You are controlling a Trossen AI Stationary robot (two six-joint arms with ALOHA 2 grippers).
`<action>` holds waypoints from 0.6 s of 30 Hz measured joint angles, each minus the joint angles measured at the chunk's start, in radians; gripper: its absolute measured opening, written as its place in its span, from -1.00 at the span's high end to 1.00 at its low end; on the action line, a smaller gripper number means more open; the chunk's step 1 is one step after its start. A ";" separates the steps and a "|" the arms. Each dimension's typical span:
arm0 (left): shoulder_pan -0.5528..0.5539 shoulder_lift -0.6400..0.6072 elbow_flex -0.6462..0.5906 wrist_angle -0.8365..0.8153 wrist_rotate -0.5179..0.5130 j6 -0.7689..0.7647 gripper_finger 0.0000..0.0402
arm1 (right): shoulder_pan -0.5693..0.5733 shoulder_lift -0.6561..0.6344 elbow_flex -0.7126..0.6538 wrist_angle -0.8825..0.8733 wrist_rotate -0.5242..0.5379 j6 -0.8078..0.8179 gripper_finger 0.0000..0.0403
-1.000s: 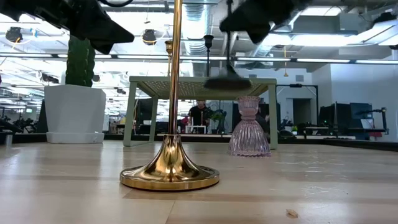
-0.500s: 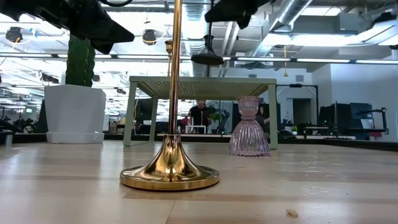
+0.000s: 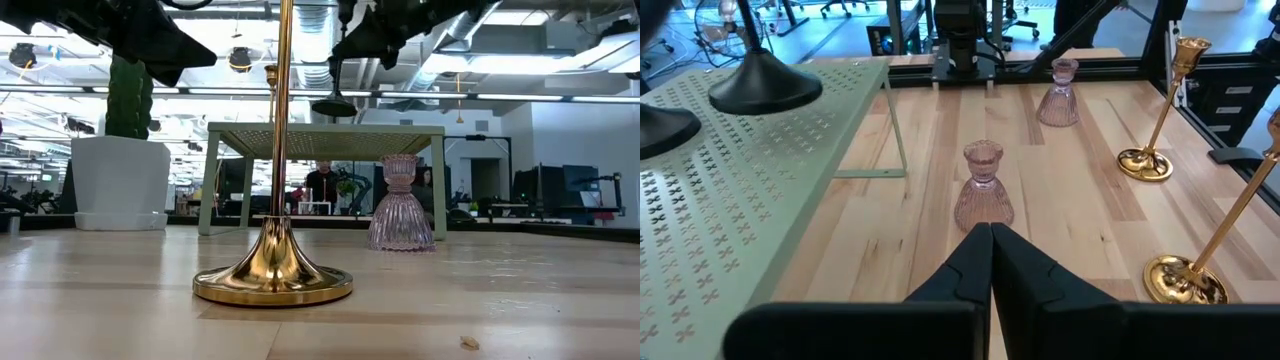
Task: Pick & Place candle stick holders
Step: Put the black candle holder on the shelf
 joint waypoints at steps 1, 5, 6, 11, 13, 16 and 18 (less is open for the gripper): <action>0.000 0.000 0.000 0.000 0.000 0.000 0.96 | -0.008 0.000 0.000 0.005 -0.011 0.003 1.00; 0.000 0.000 0.000 0.000 0.000 0.000 0.96 | -0.027 0.000 0.000 0.010 -0.020 0.002 1.00; 0.000 0.000 0.000 0.001 0.000 0.000 0.96 | -0.030 0.000 0.000 0.010 -0.020 0.002 1.00; 0.000 0.000 0.000 0.004 0.000 0.000 0.96 | -0.046 0.000 0.000 0.013 -0.022 0.004 1.00; 0.000 0.000 0.000 0.005 0.000 0.000 0.96 | -0.048 0.007 0.001 0.015 -0.022 0.009 1.00; 0.000 0.000 0.000 0.006 0.000 0.000 0.96 | -0.048 0.033 0.001 0.014 -0.023 0.017 1.00; 0.000 0.000 0.000 0.008 0.000 0.000 0.96 | -0.050 0.057 0.002 0.033 -0.030 0.023 1.00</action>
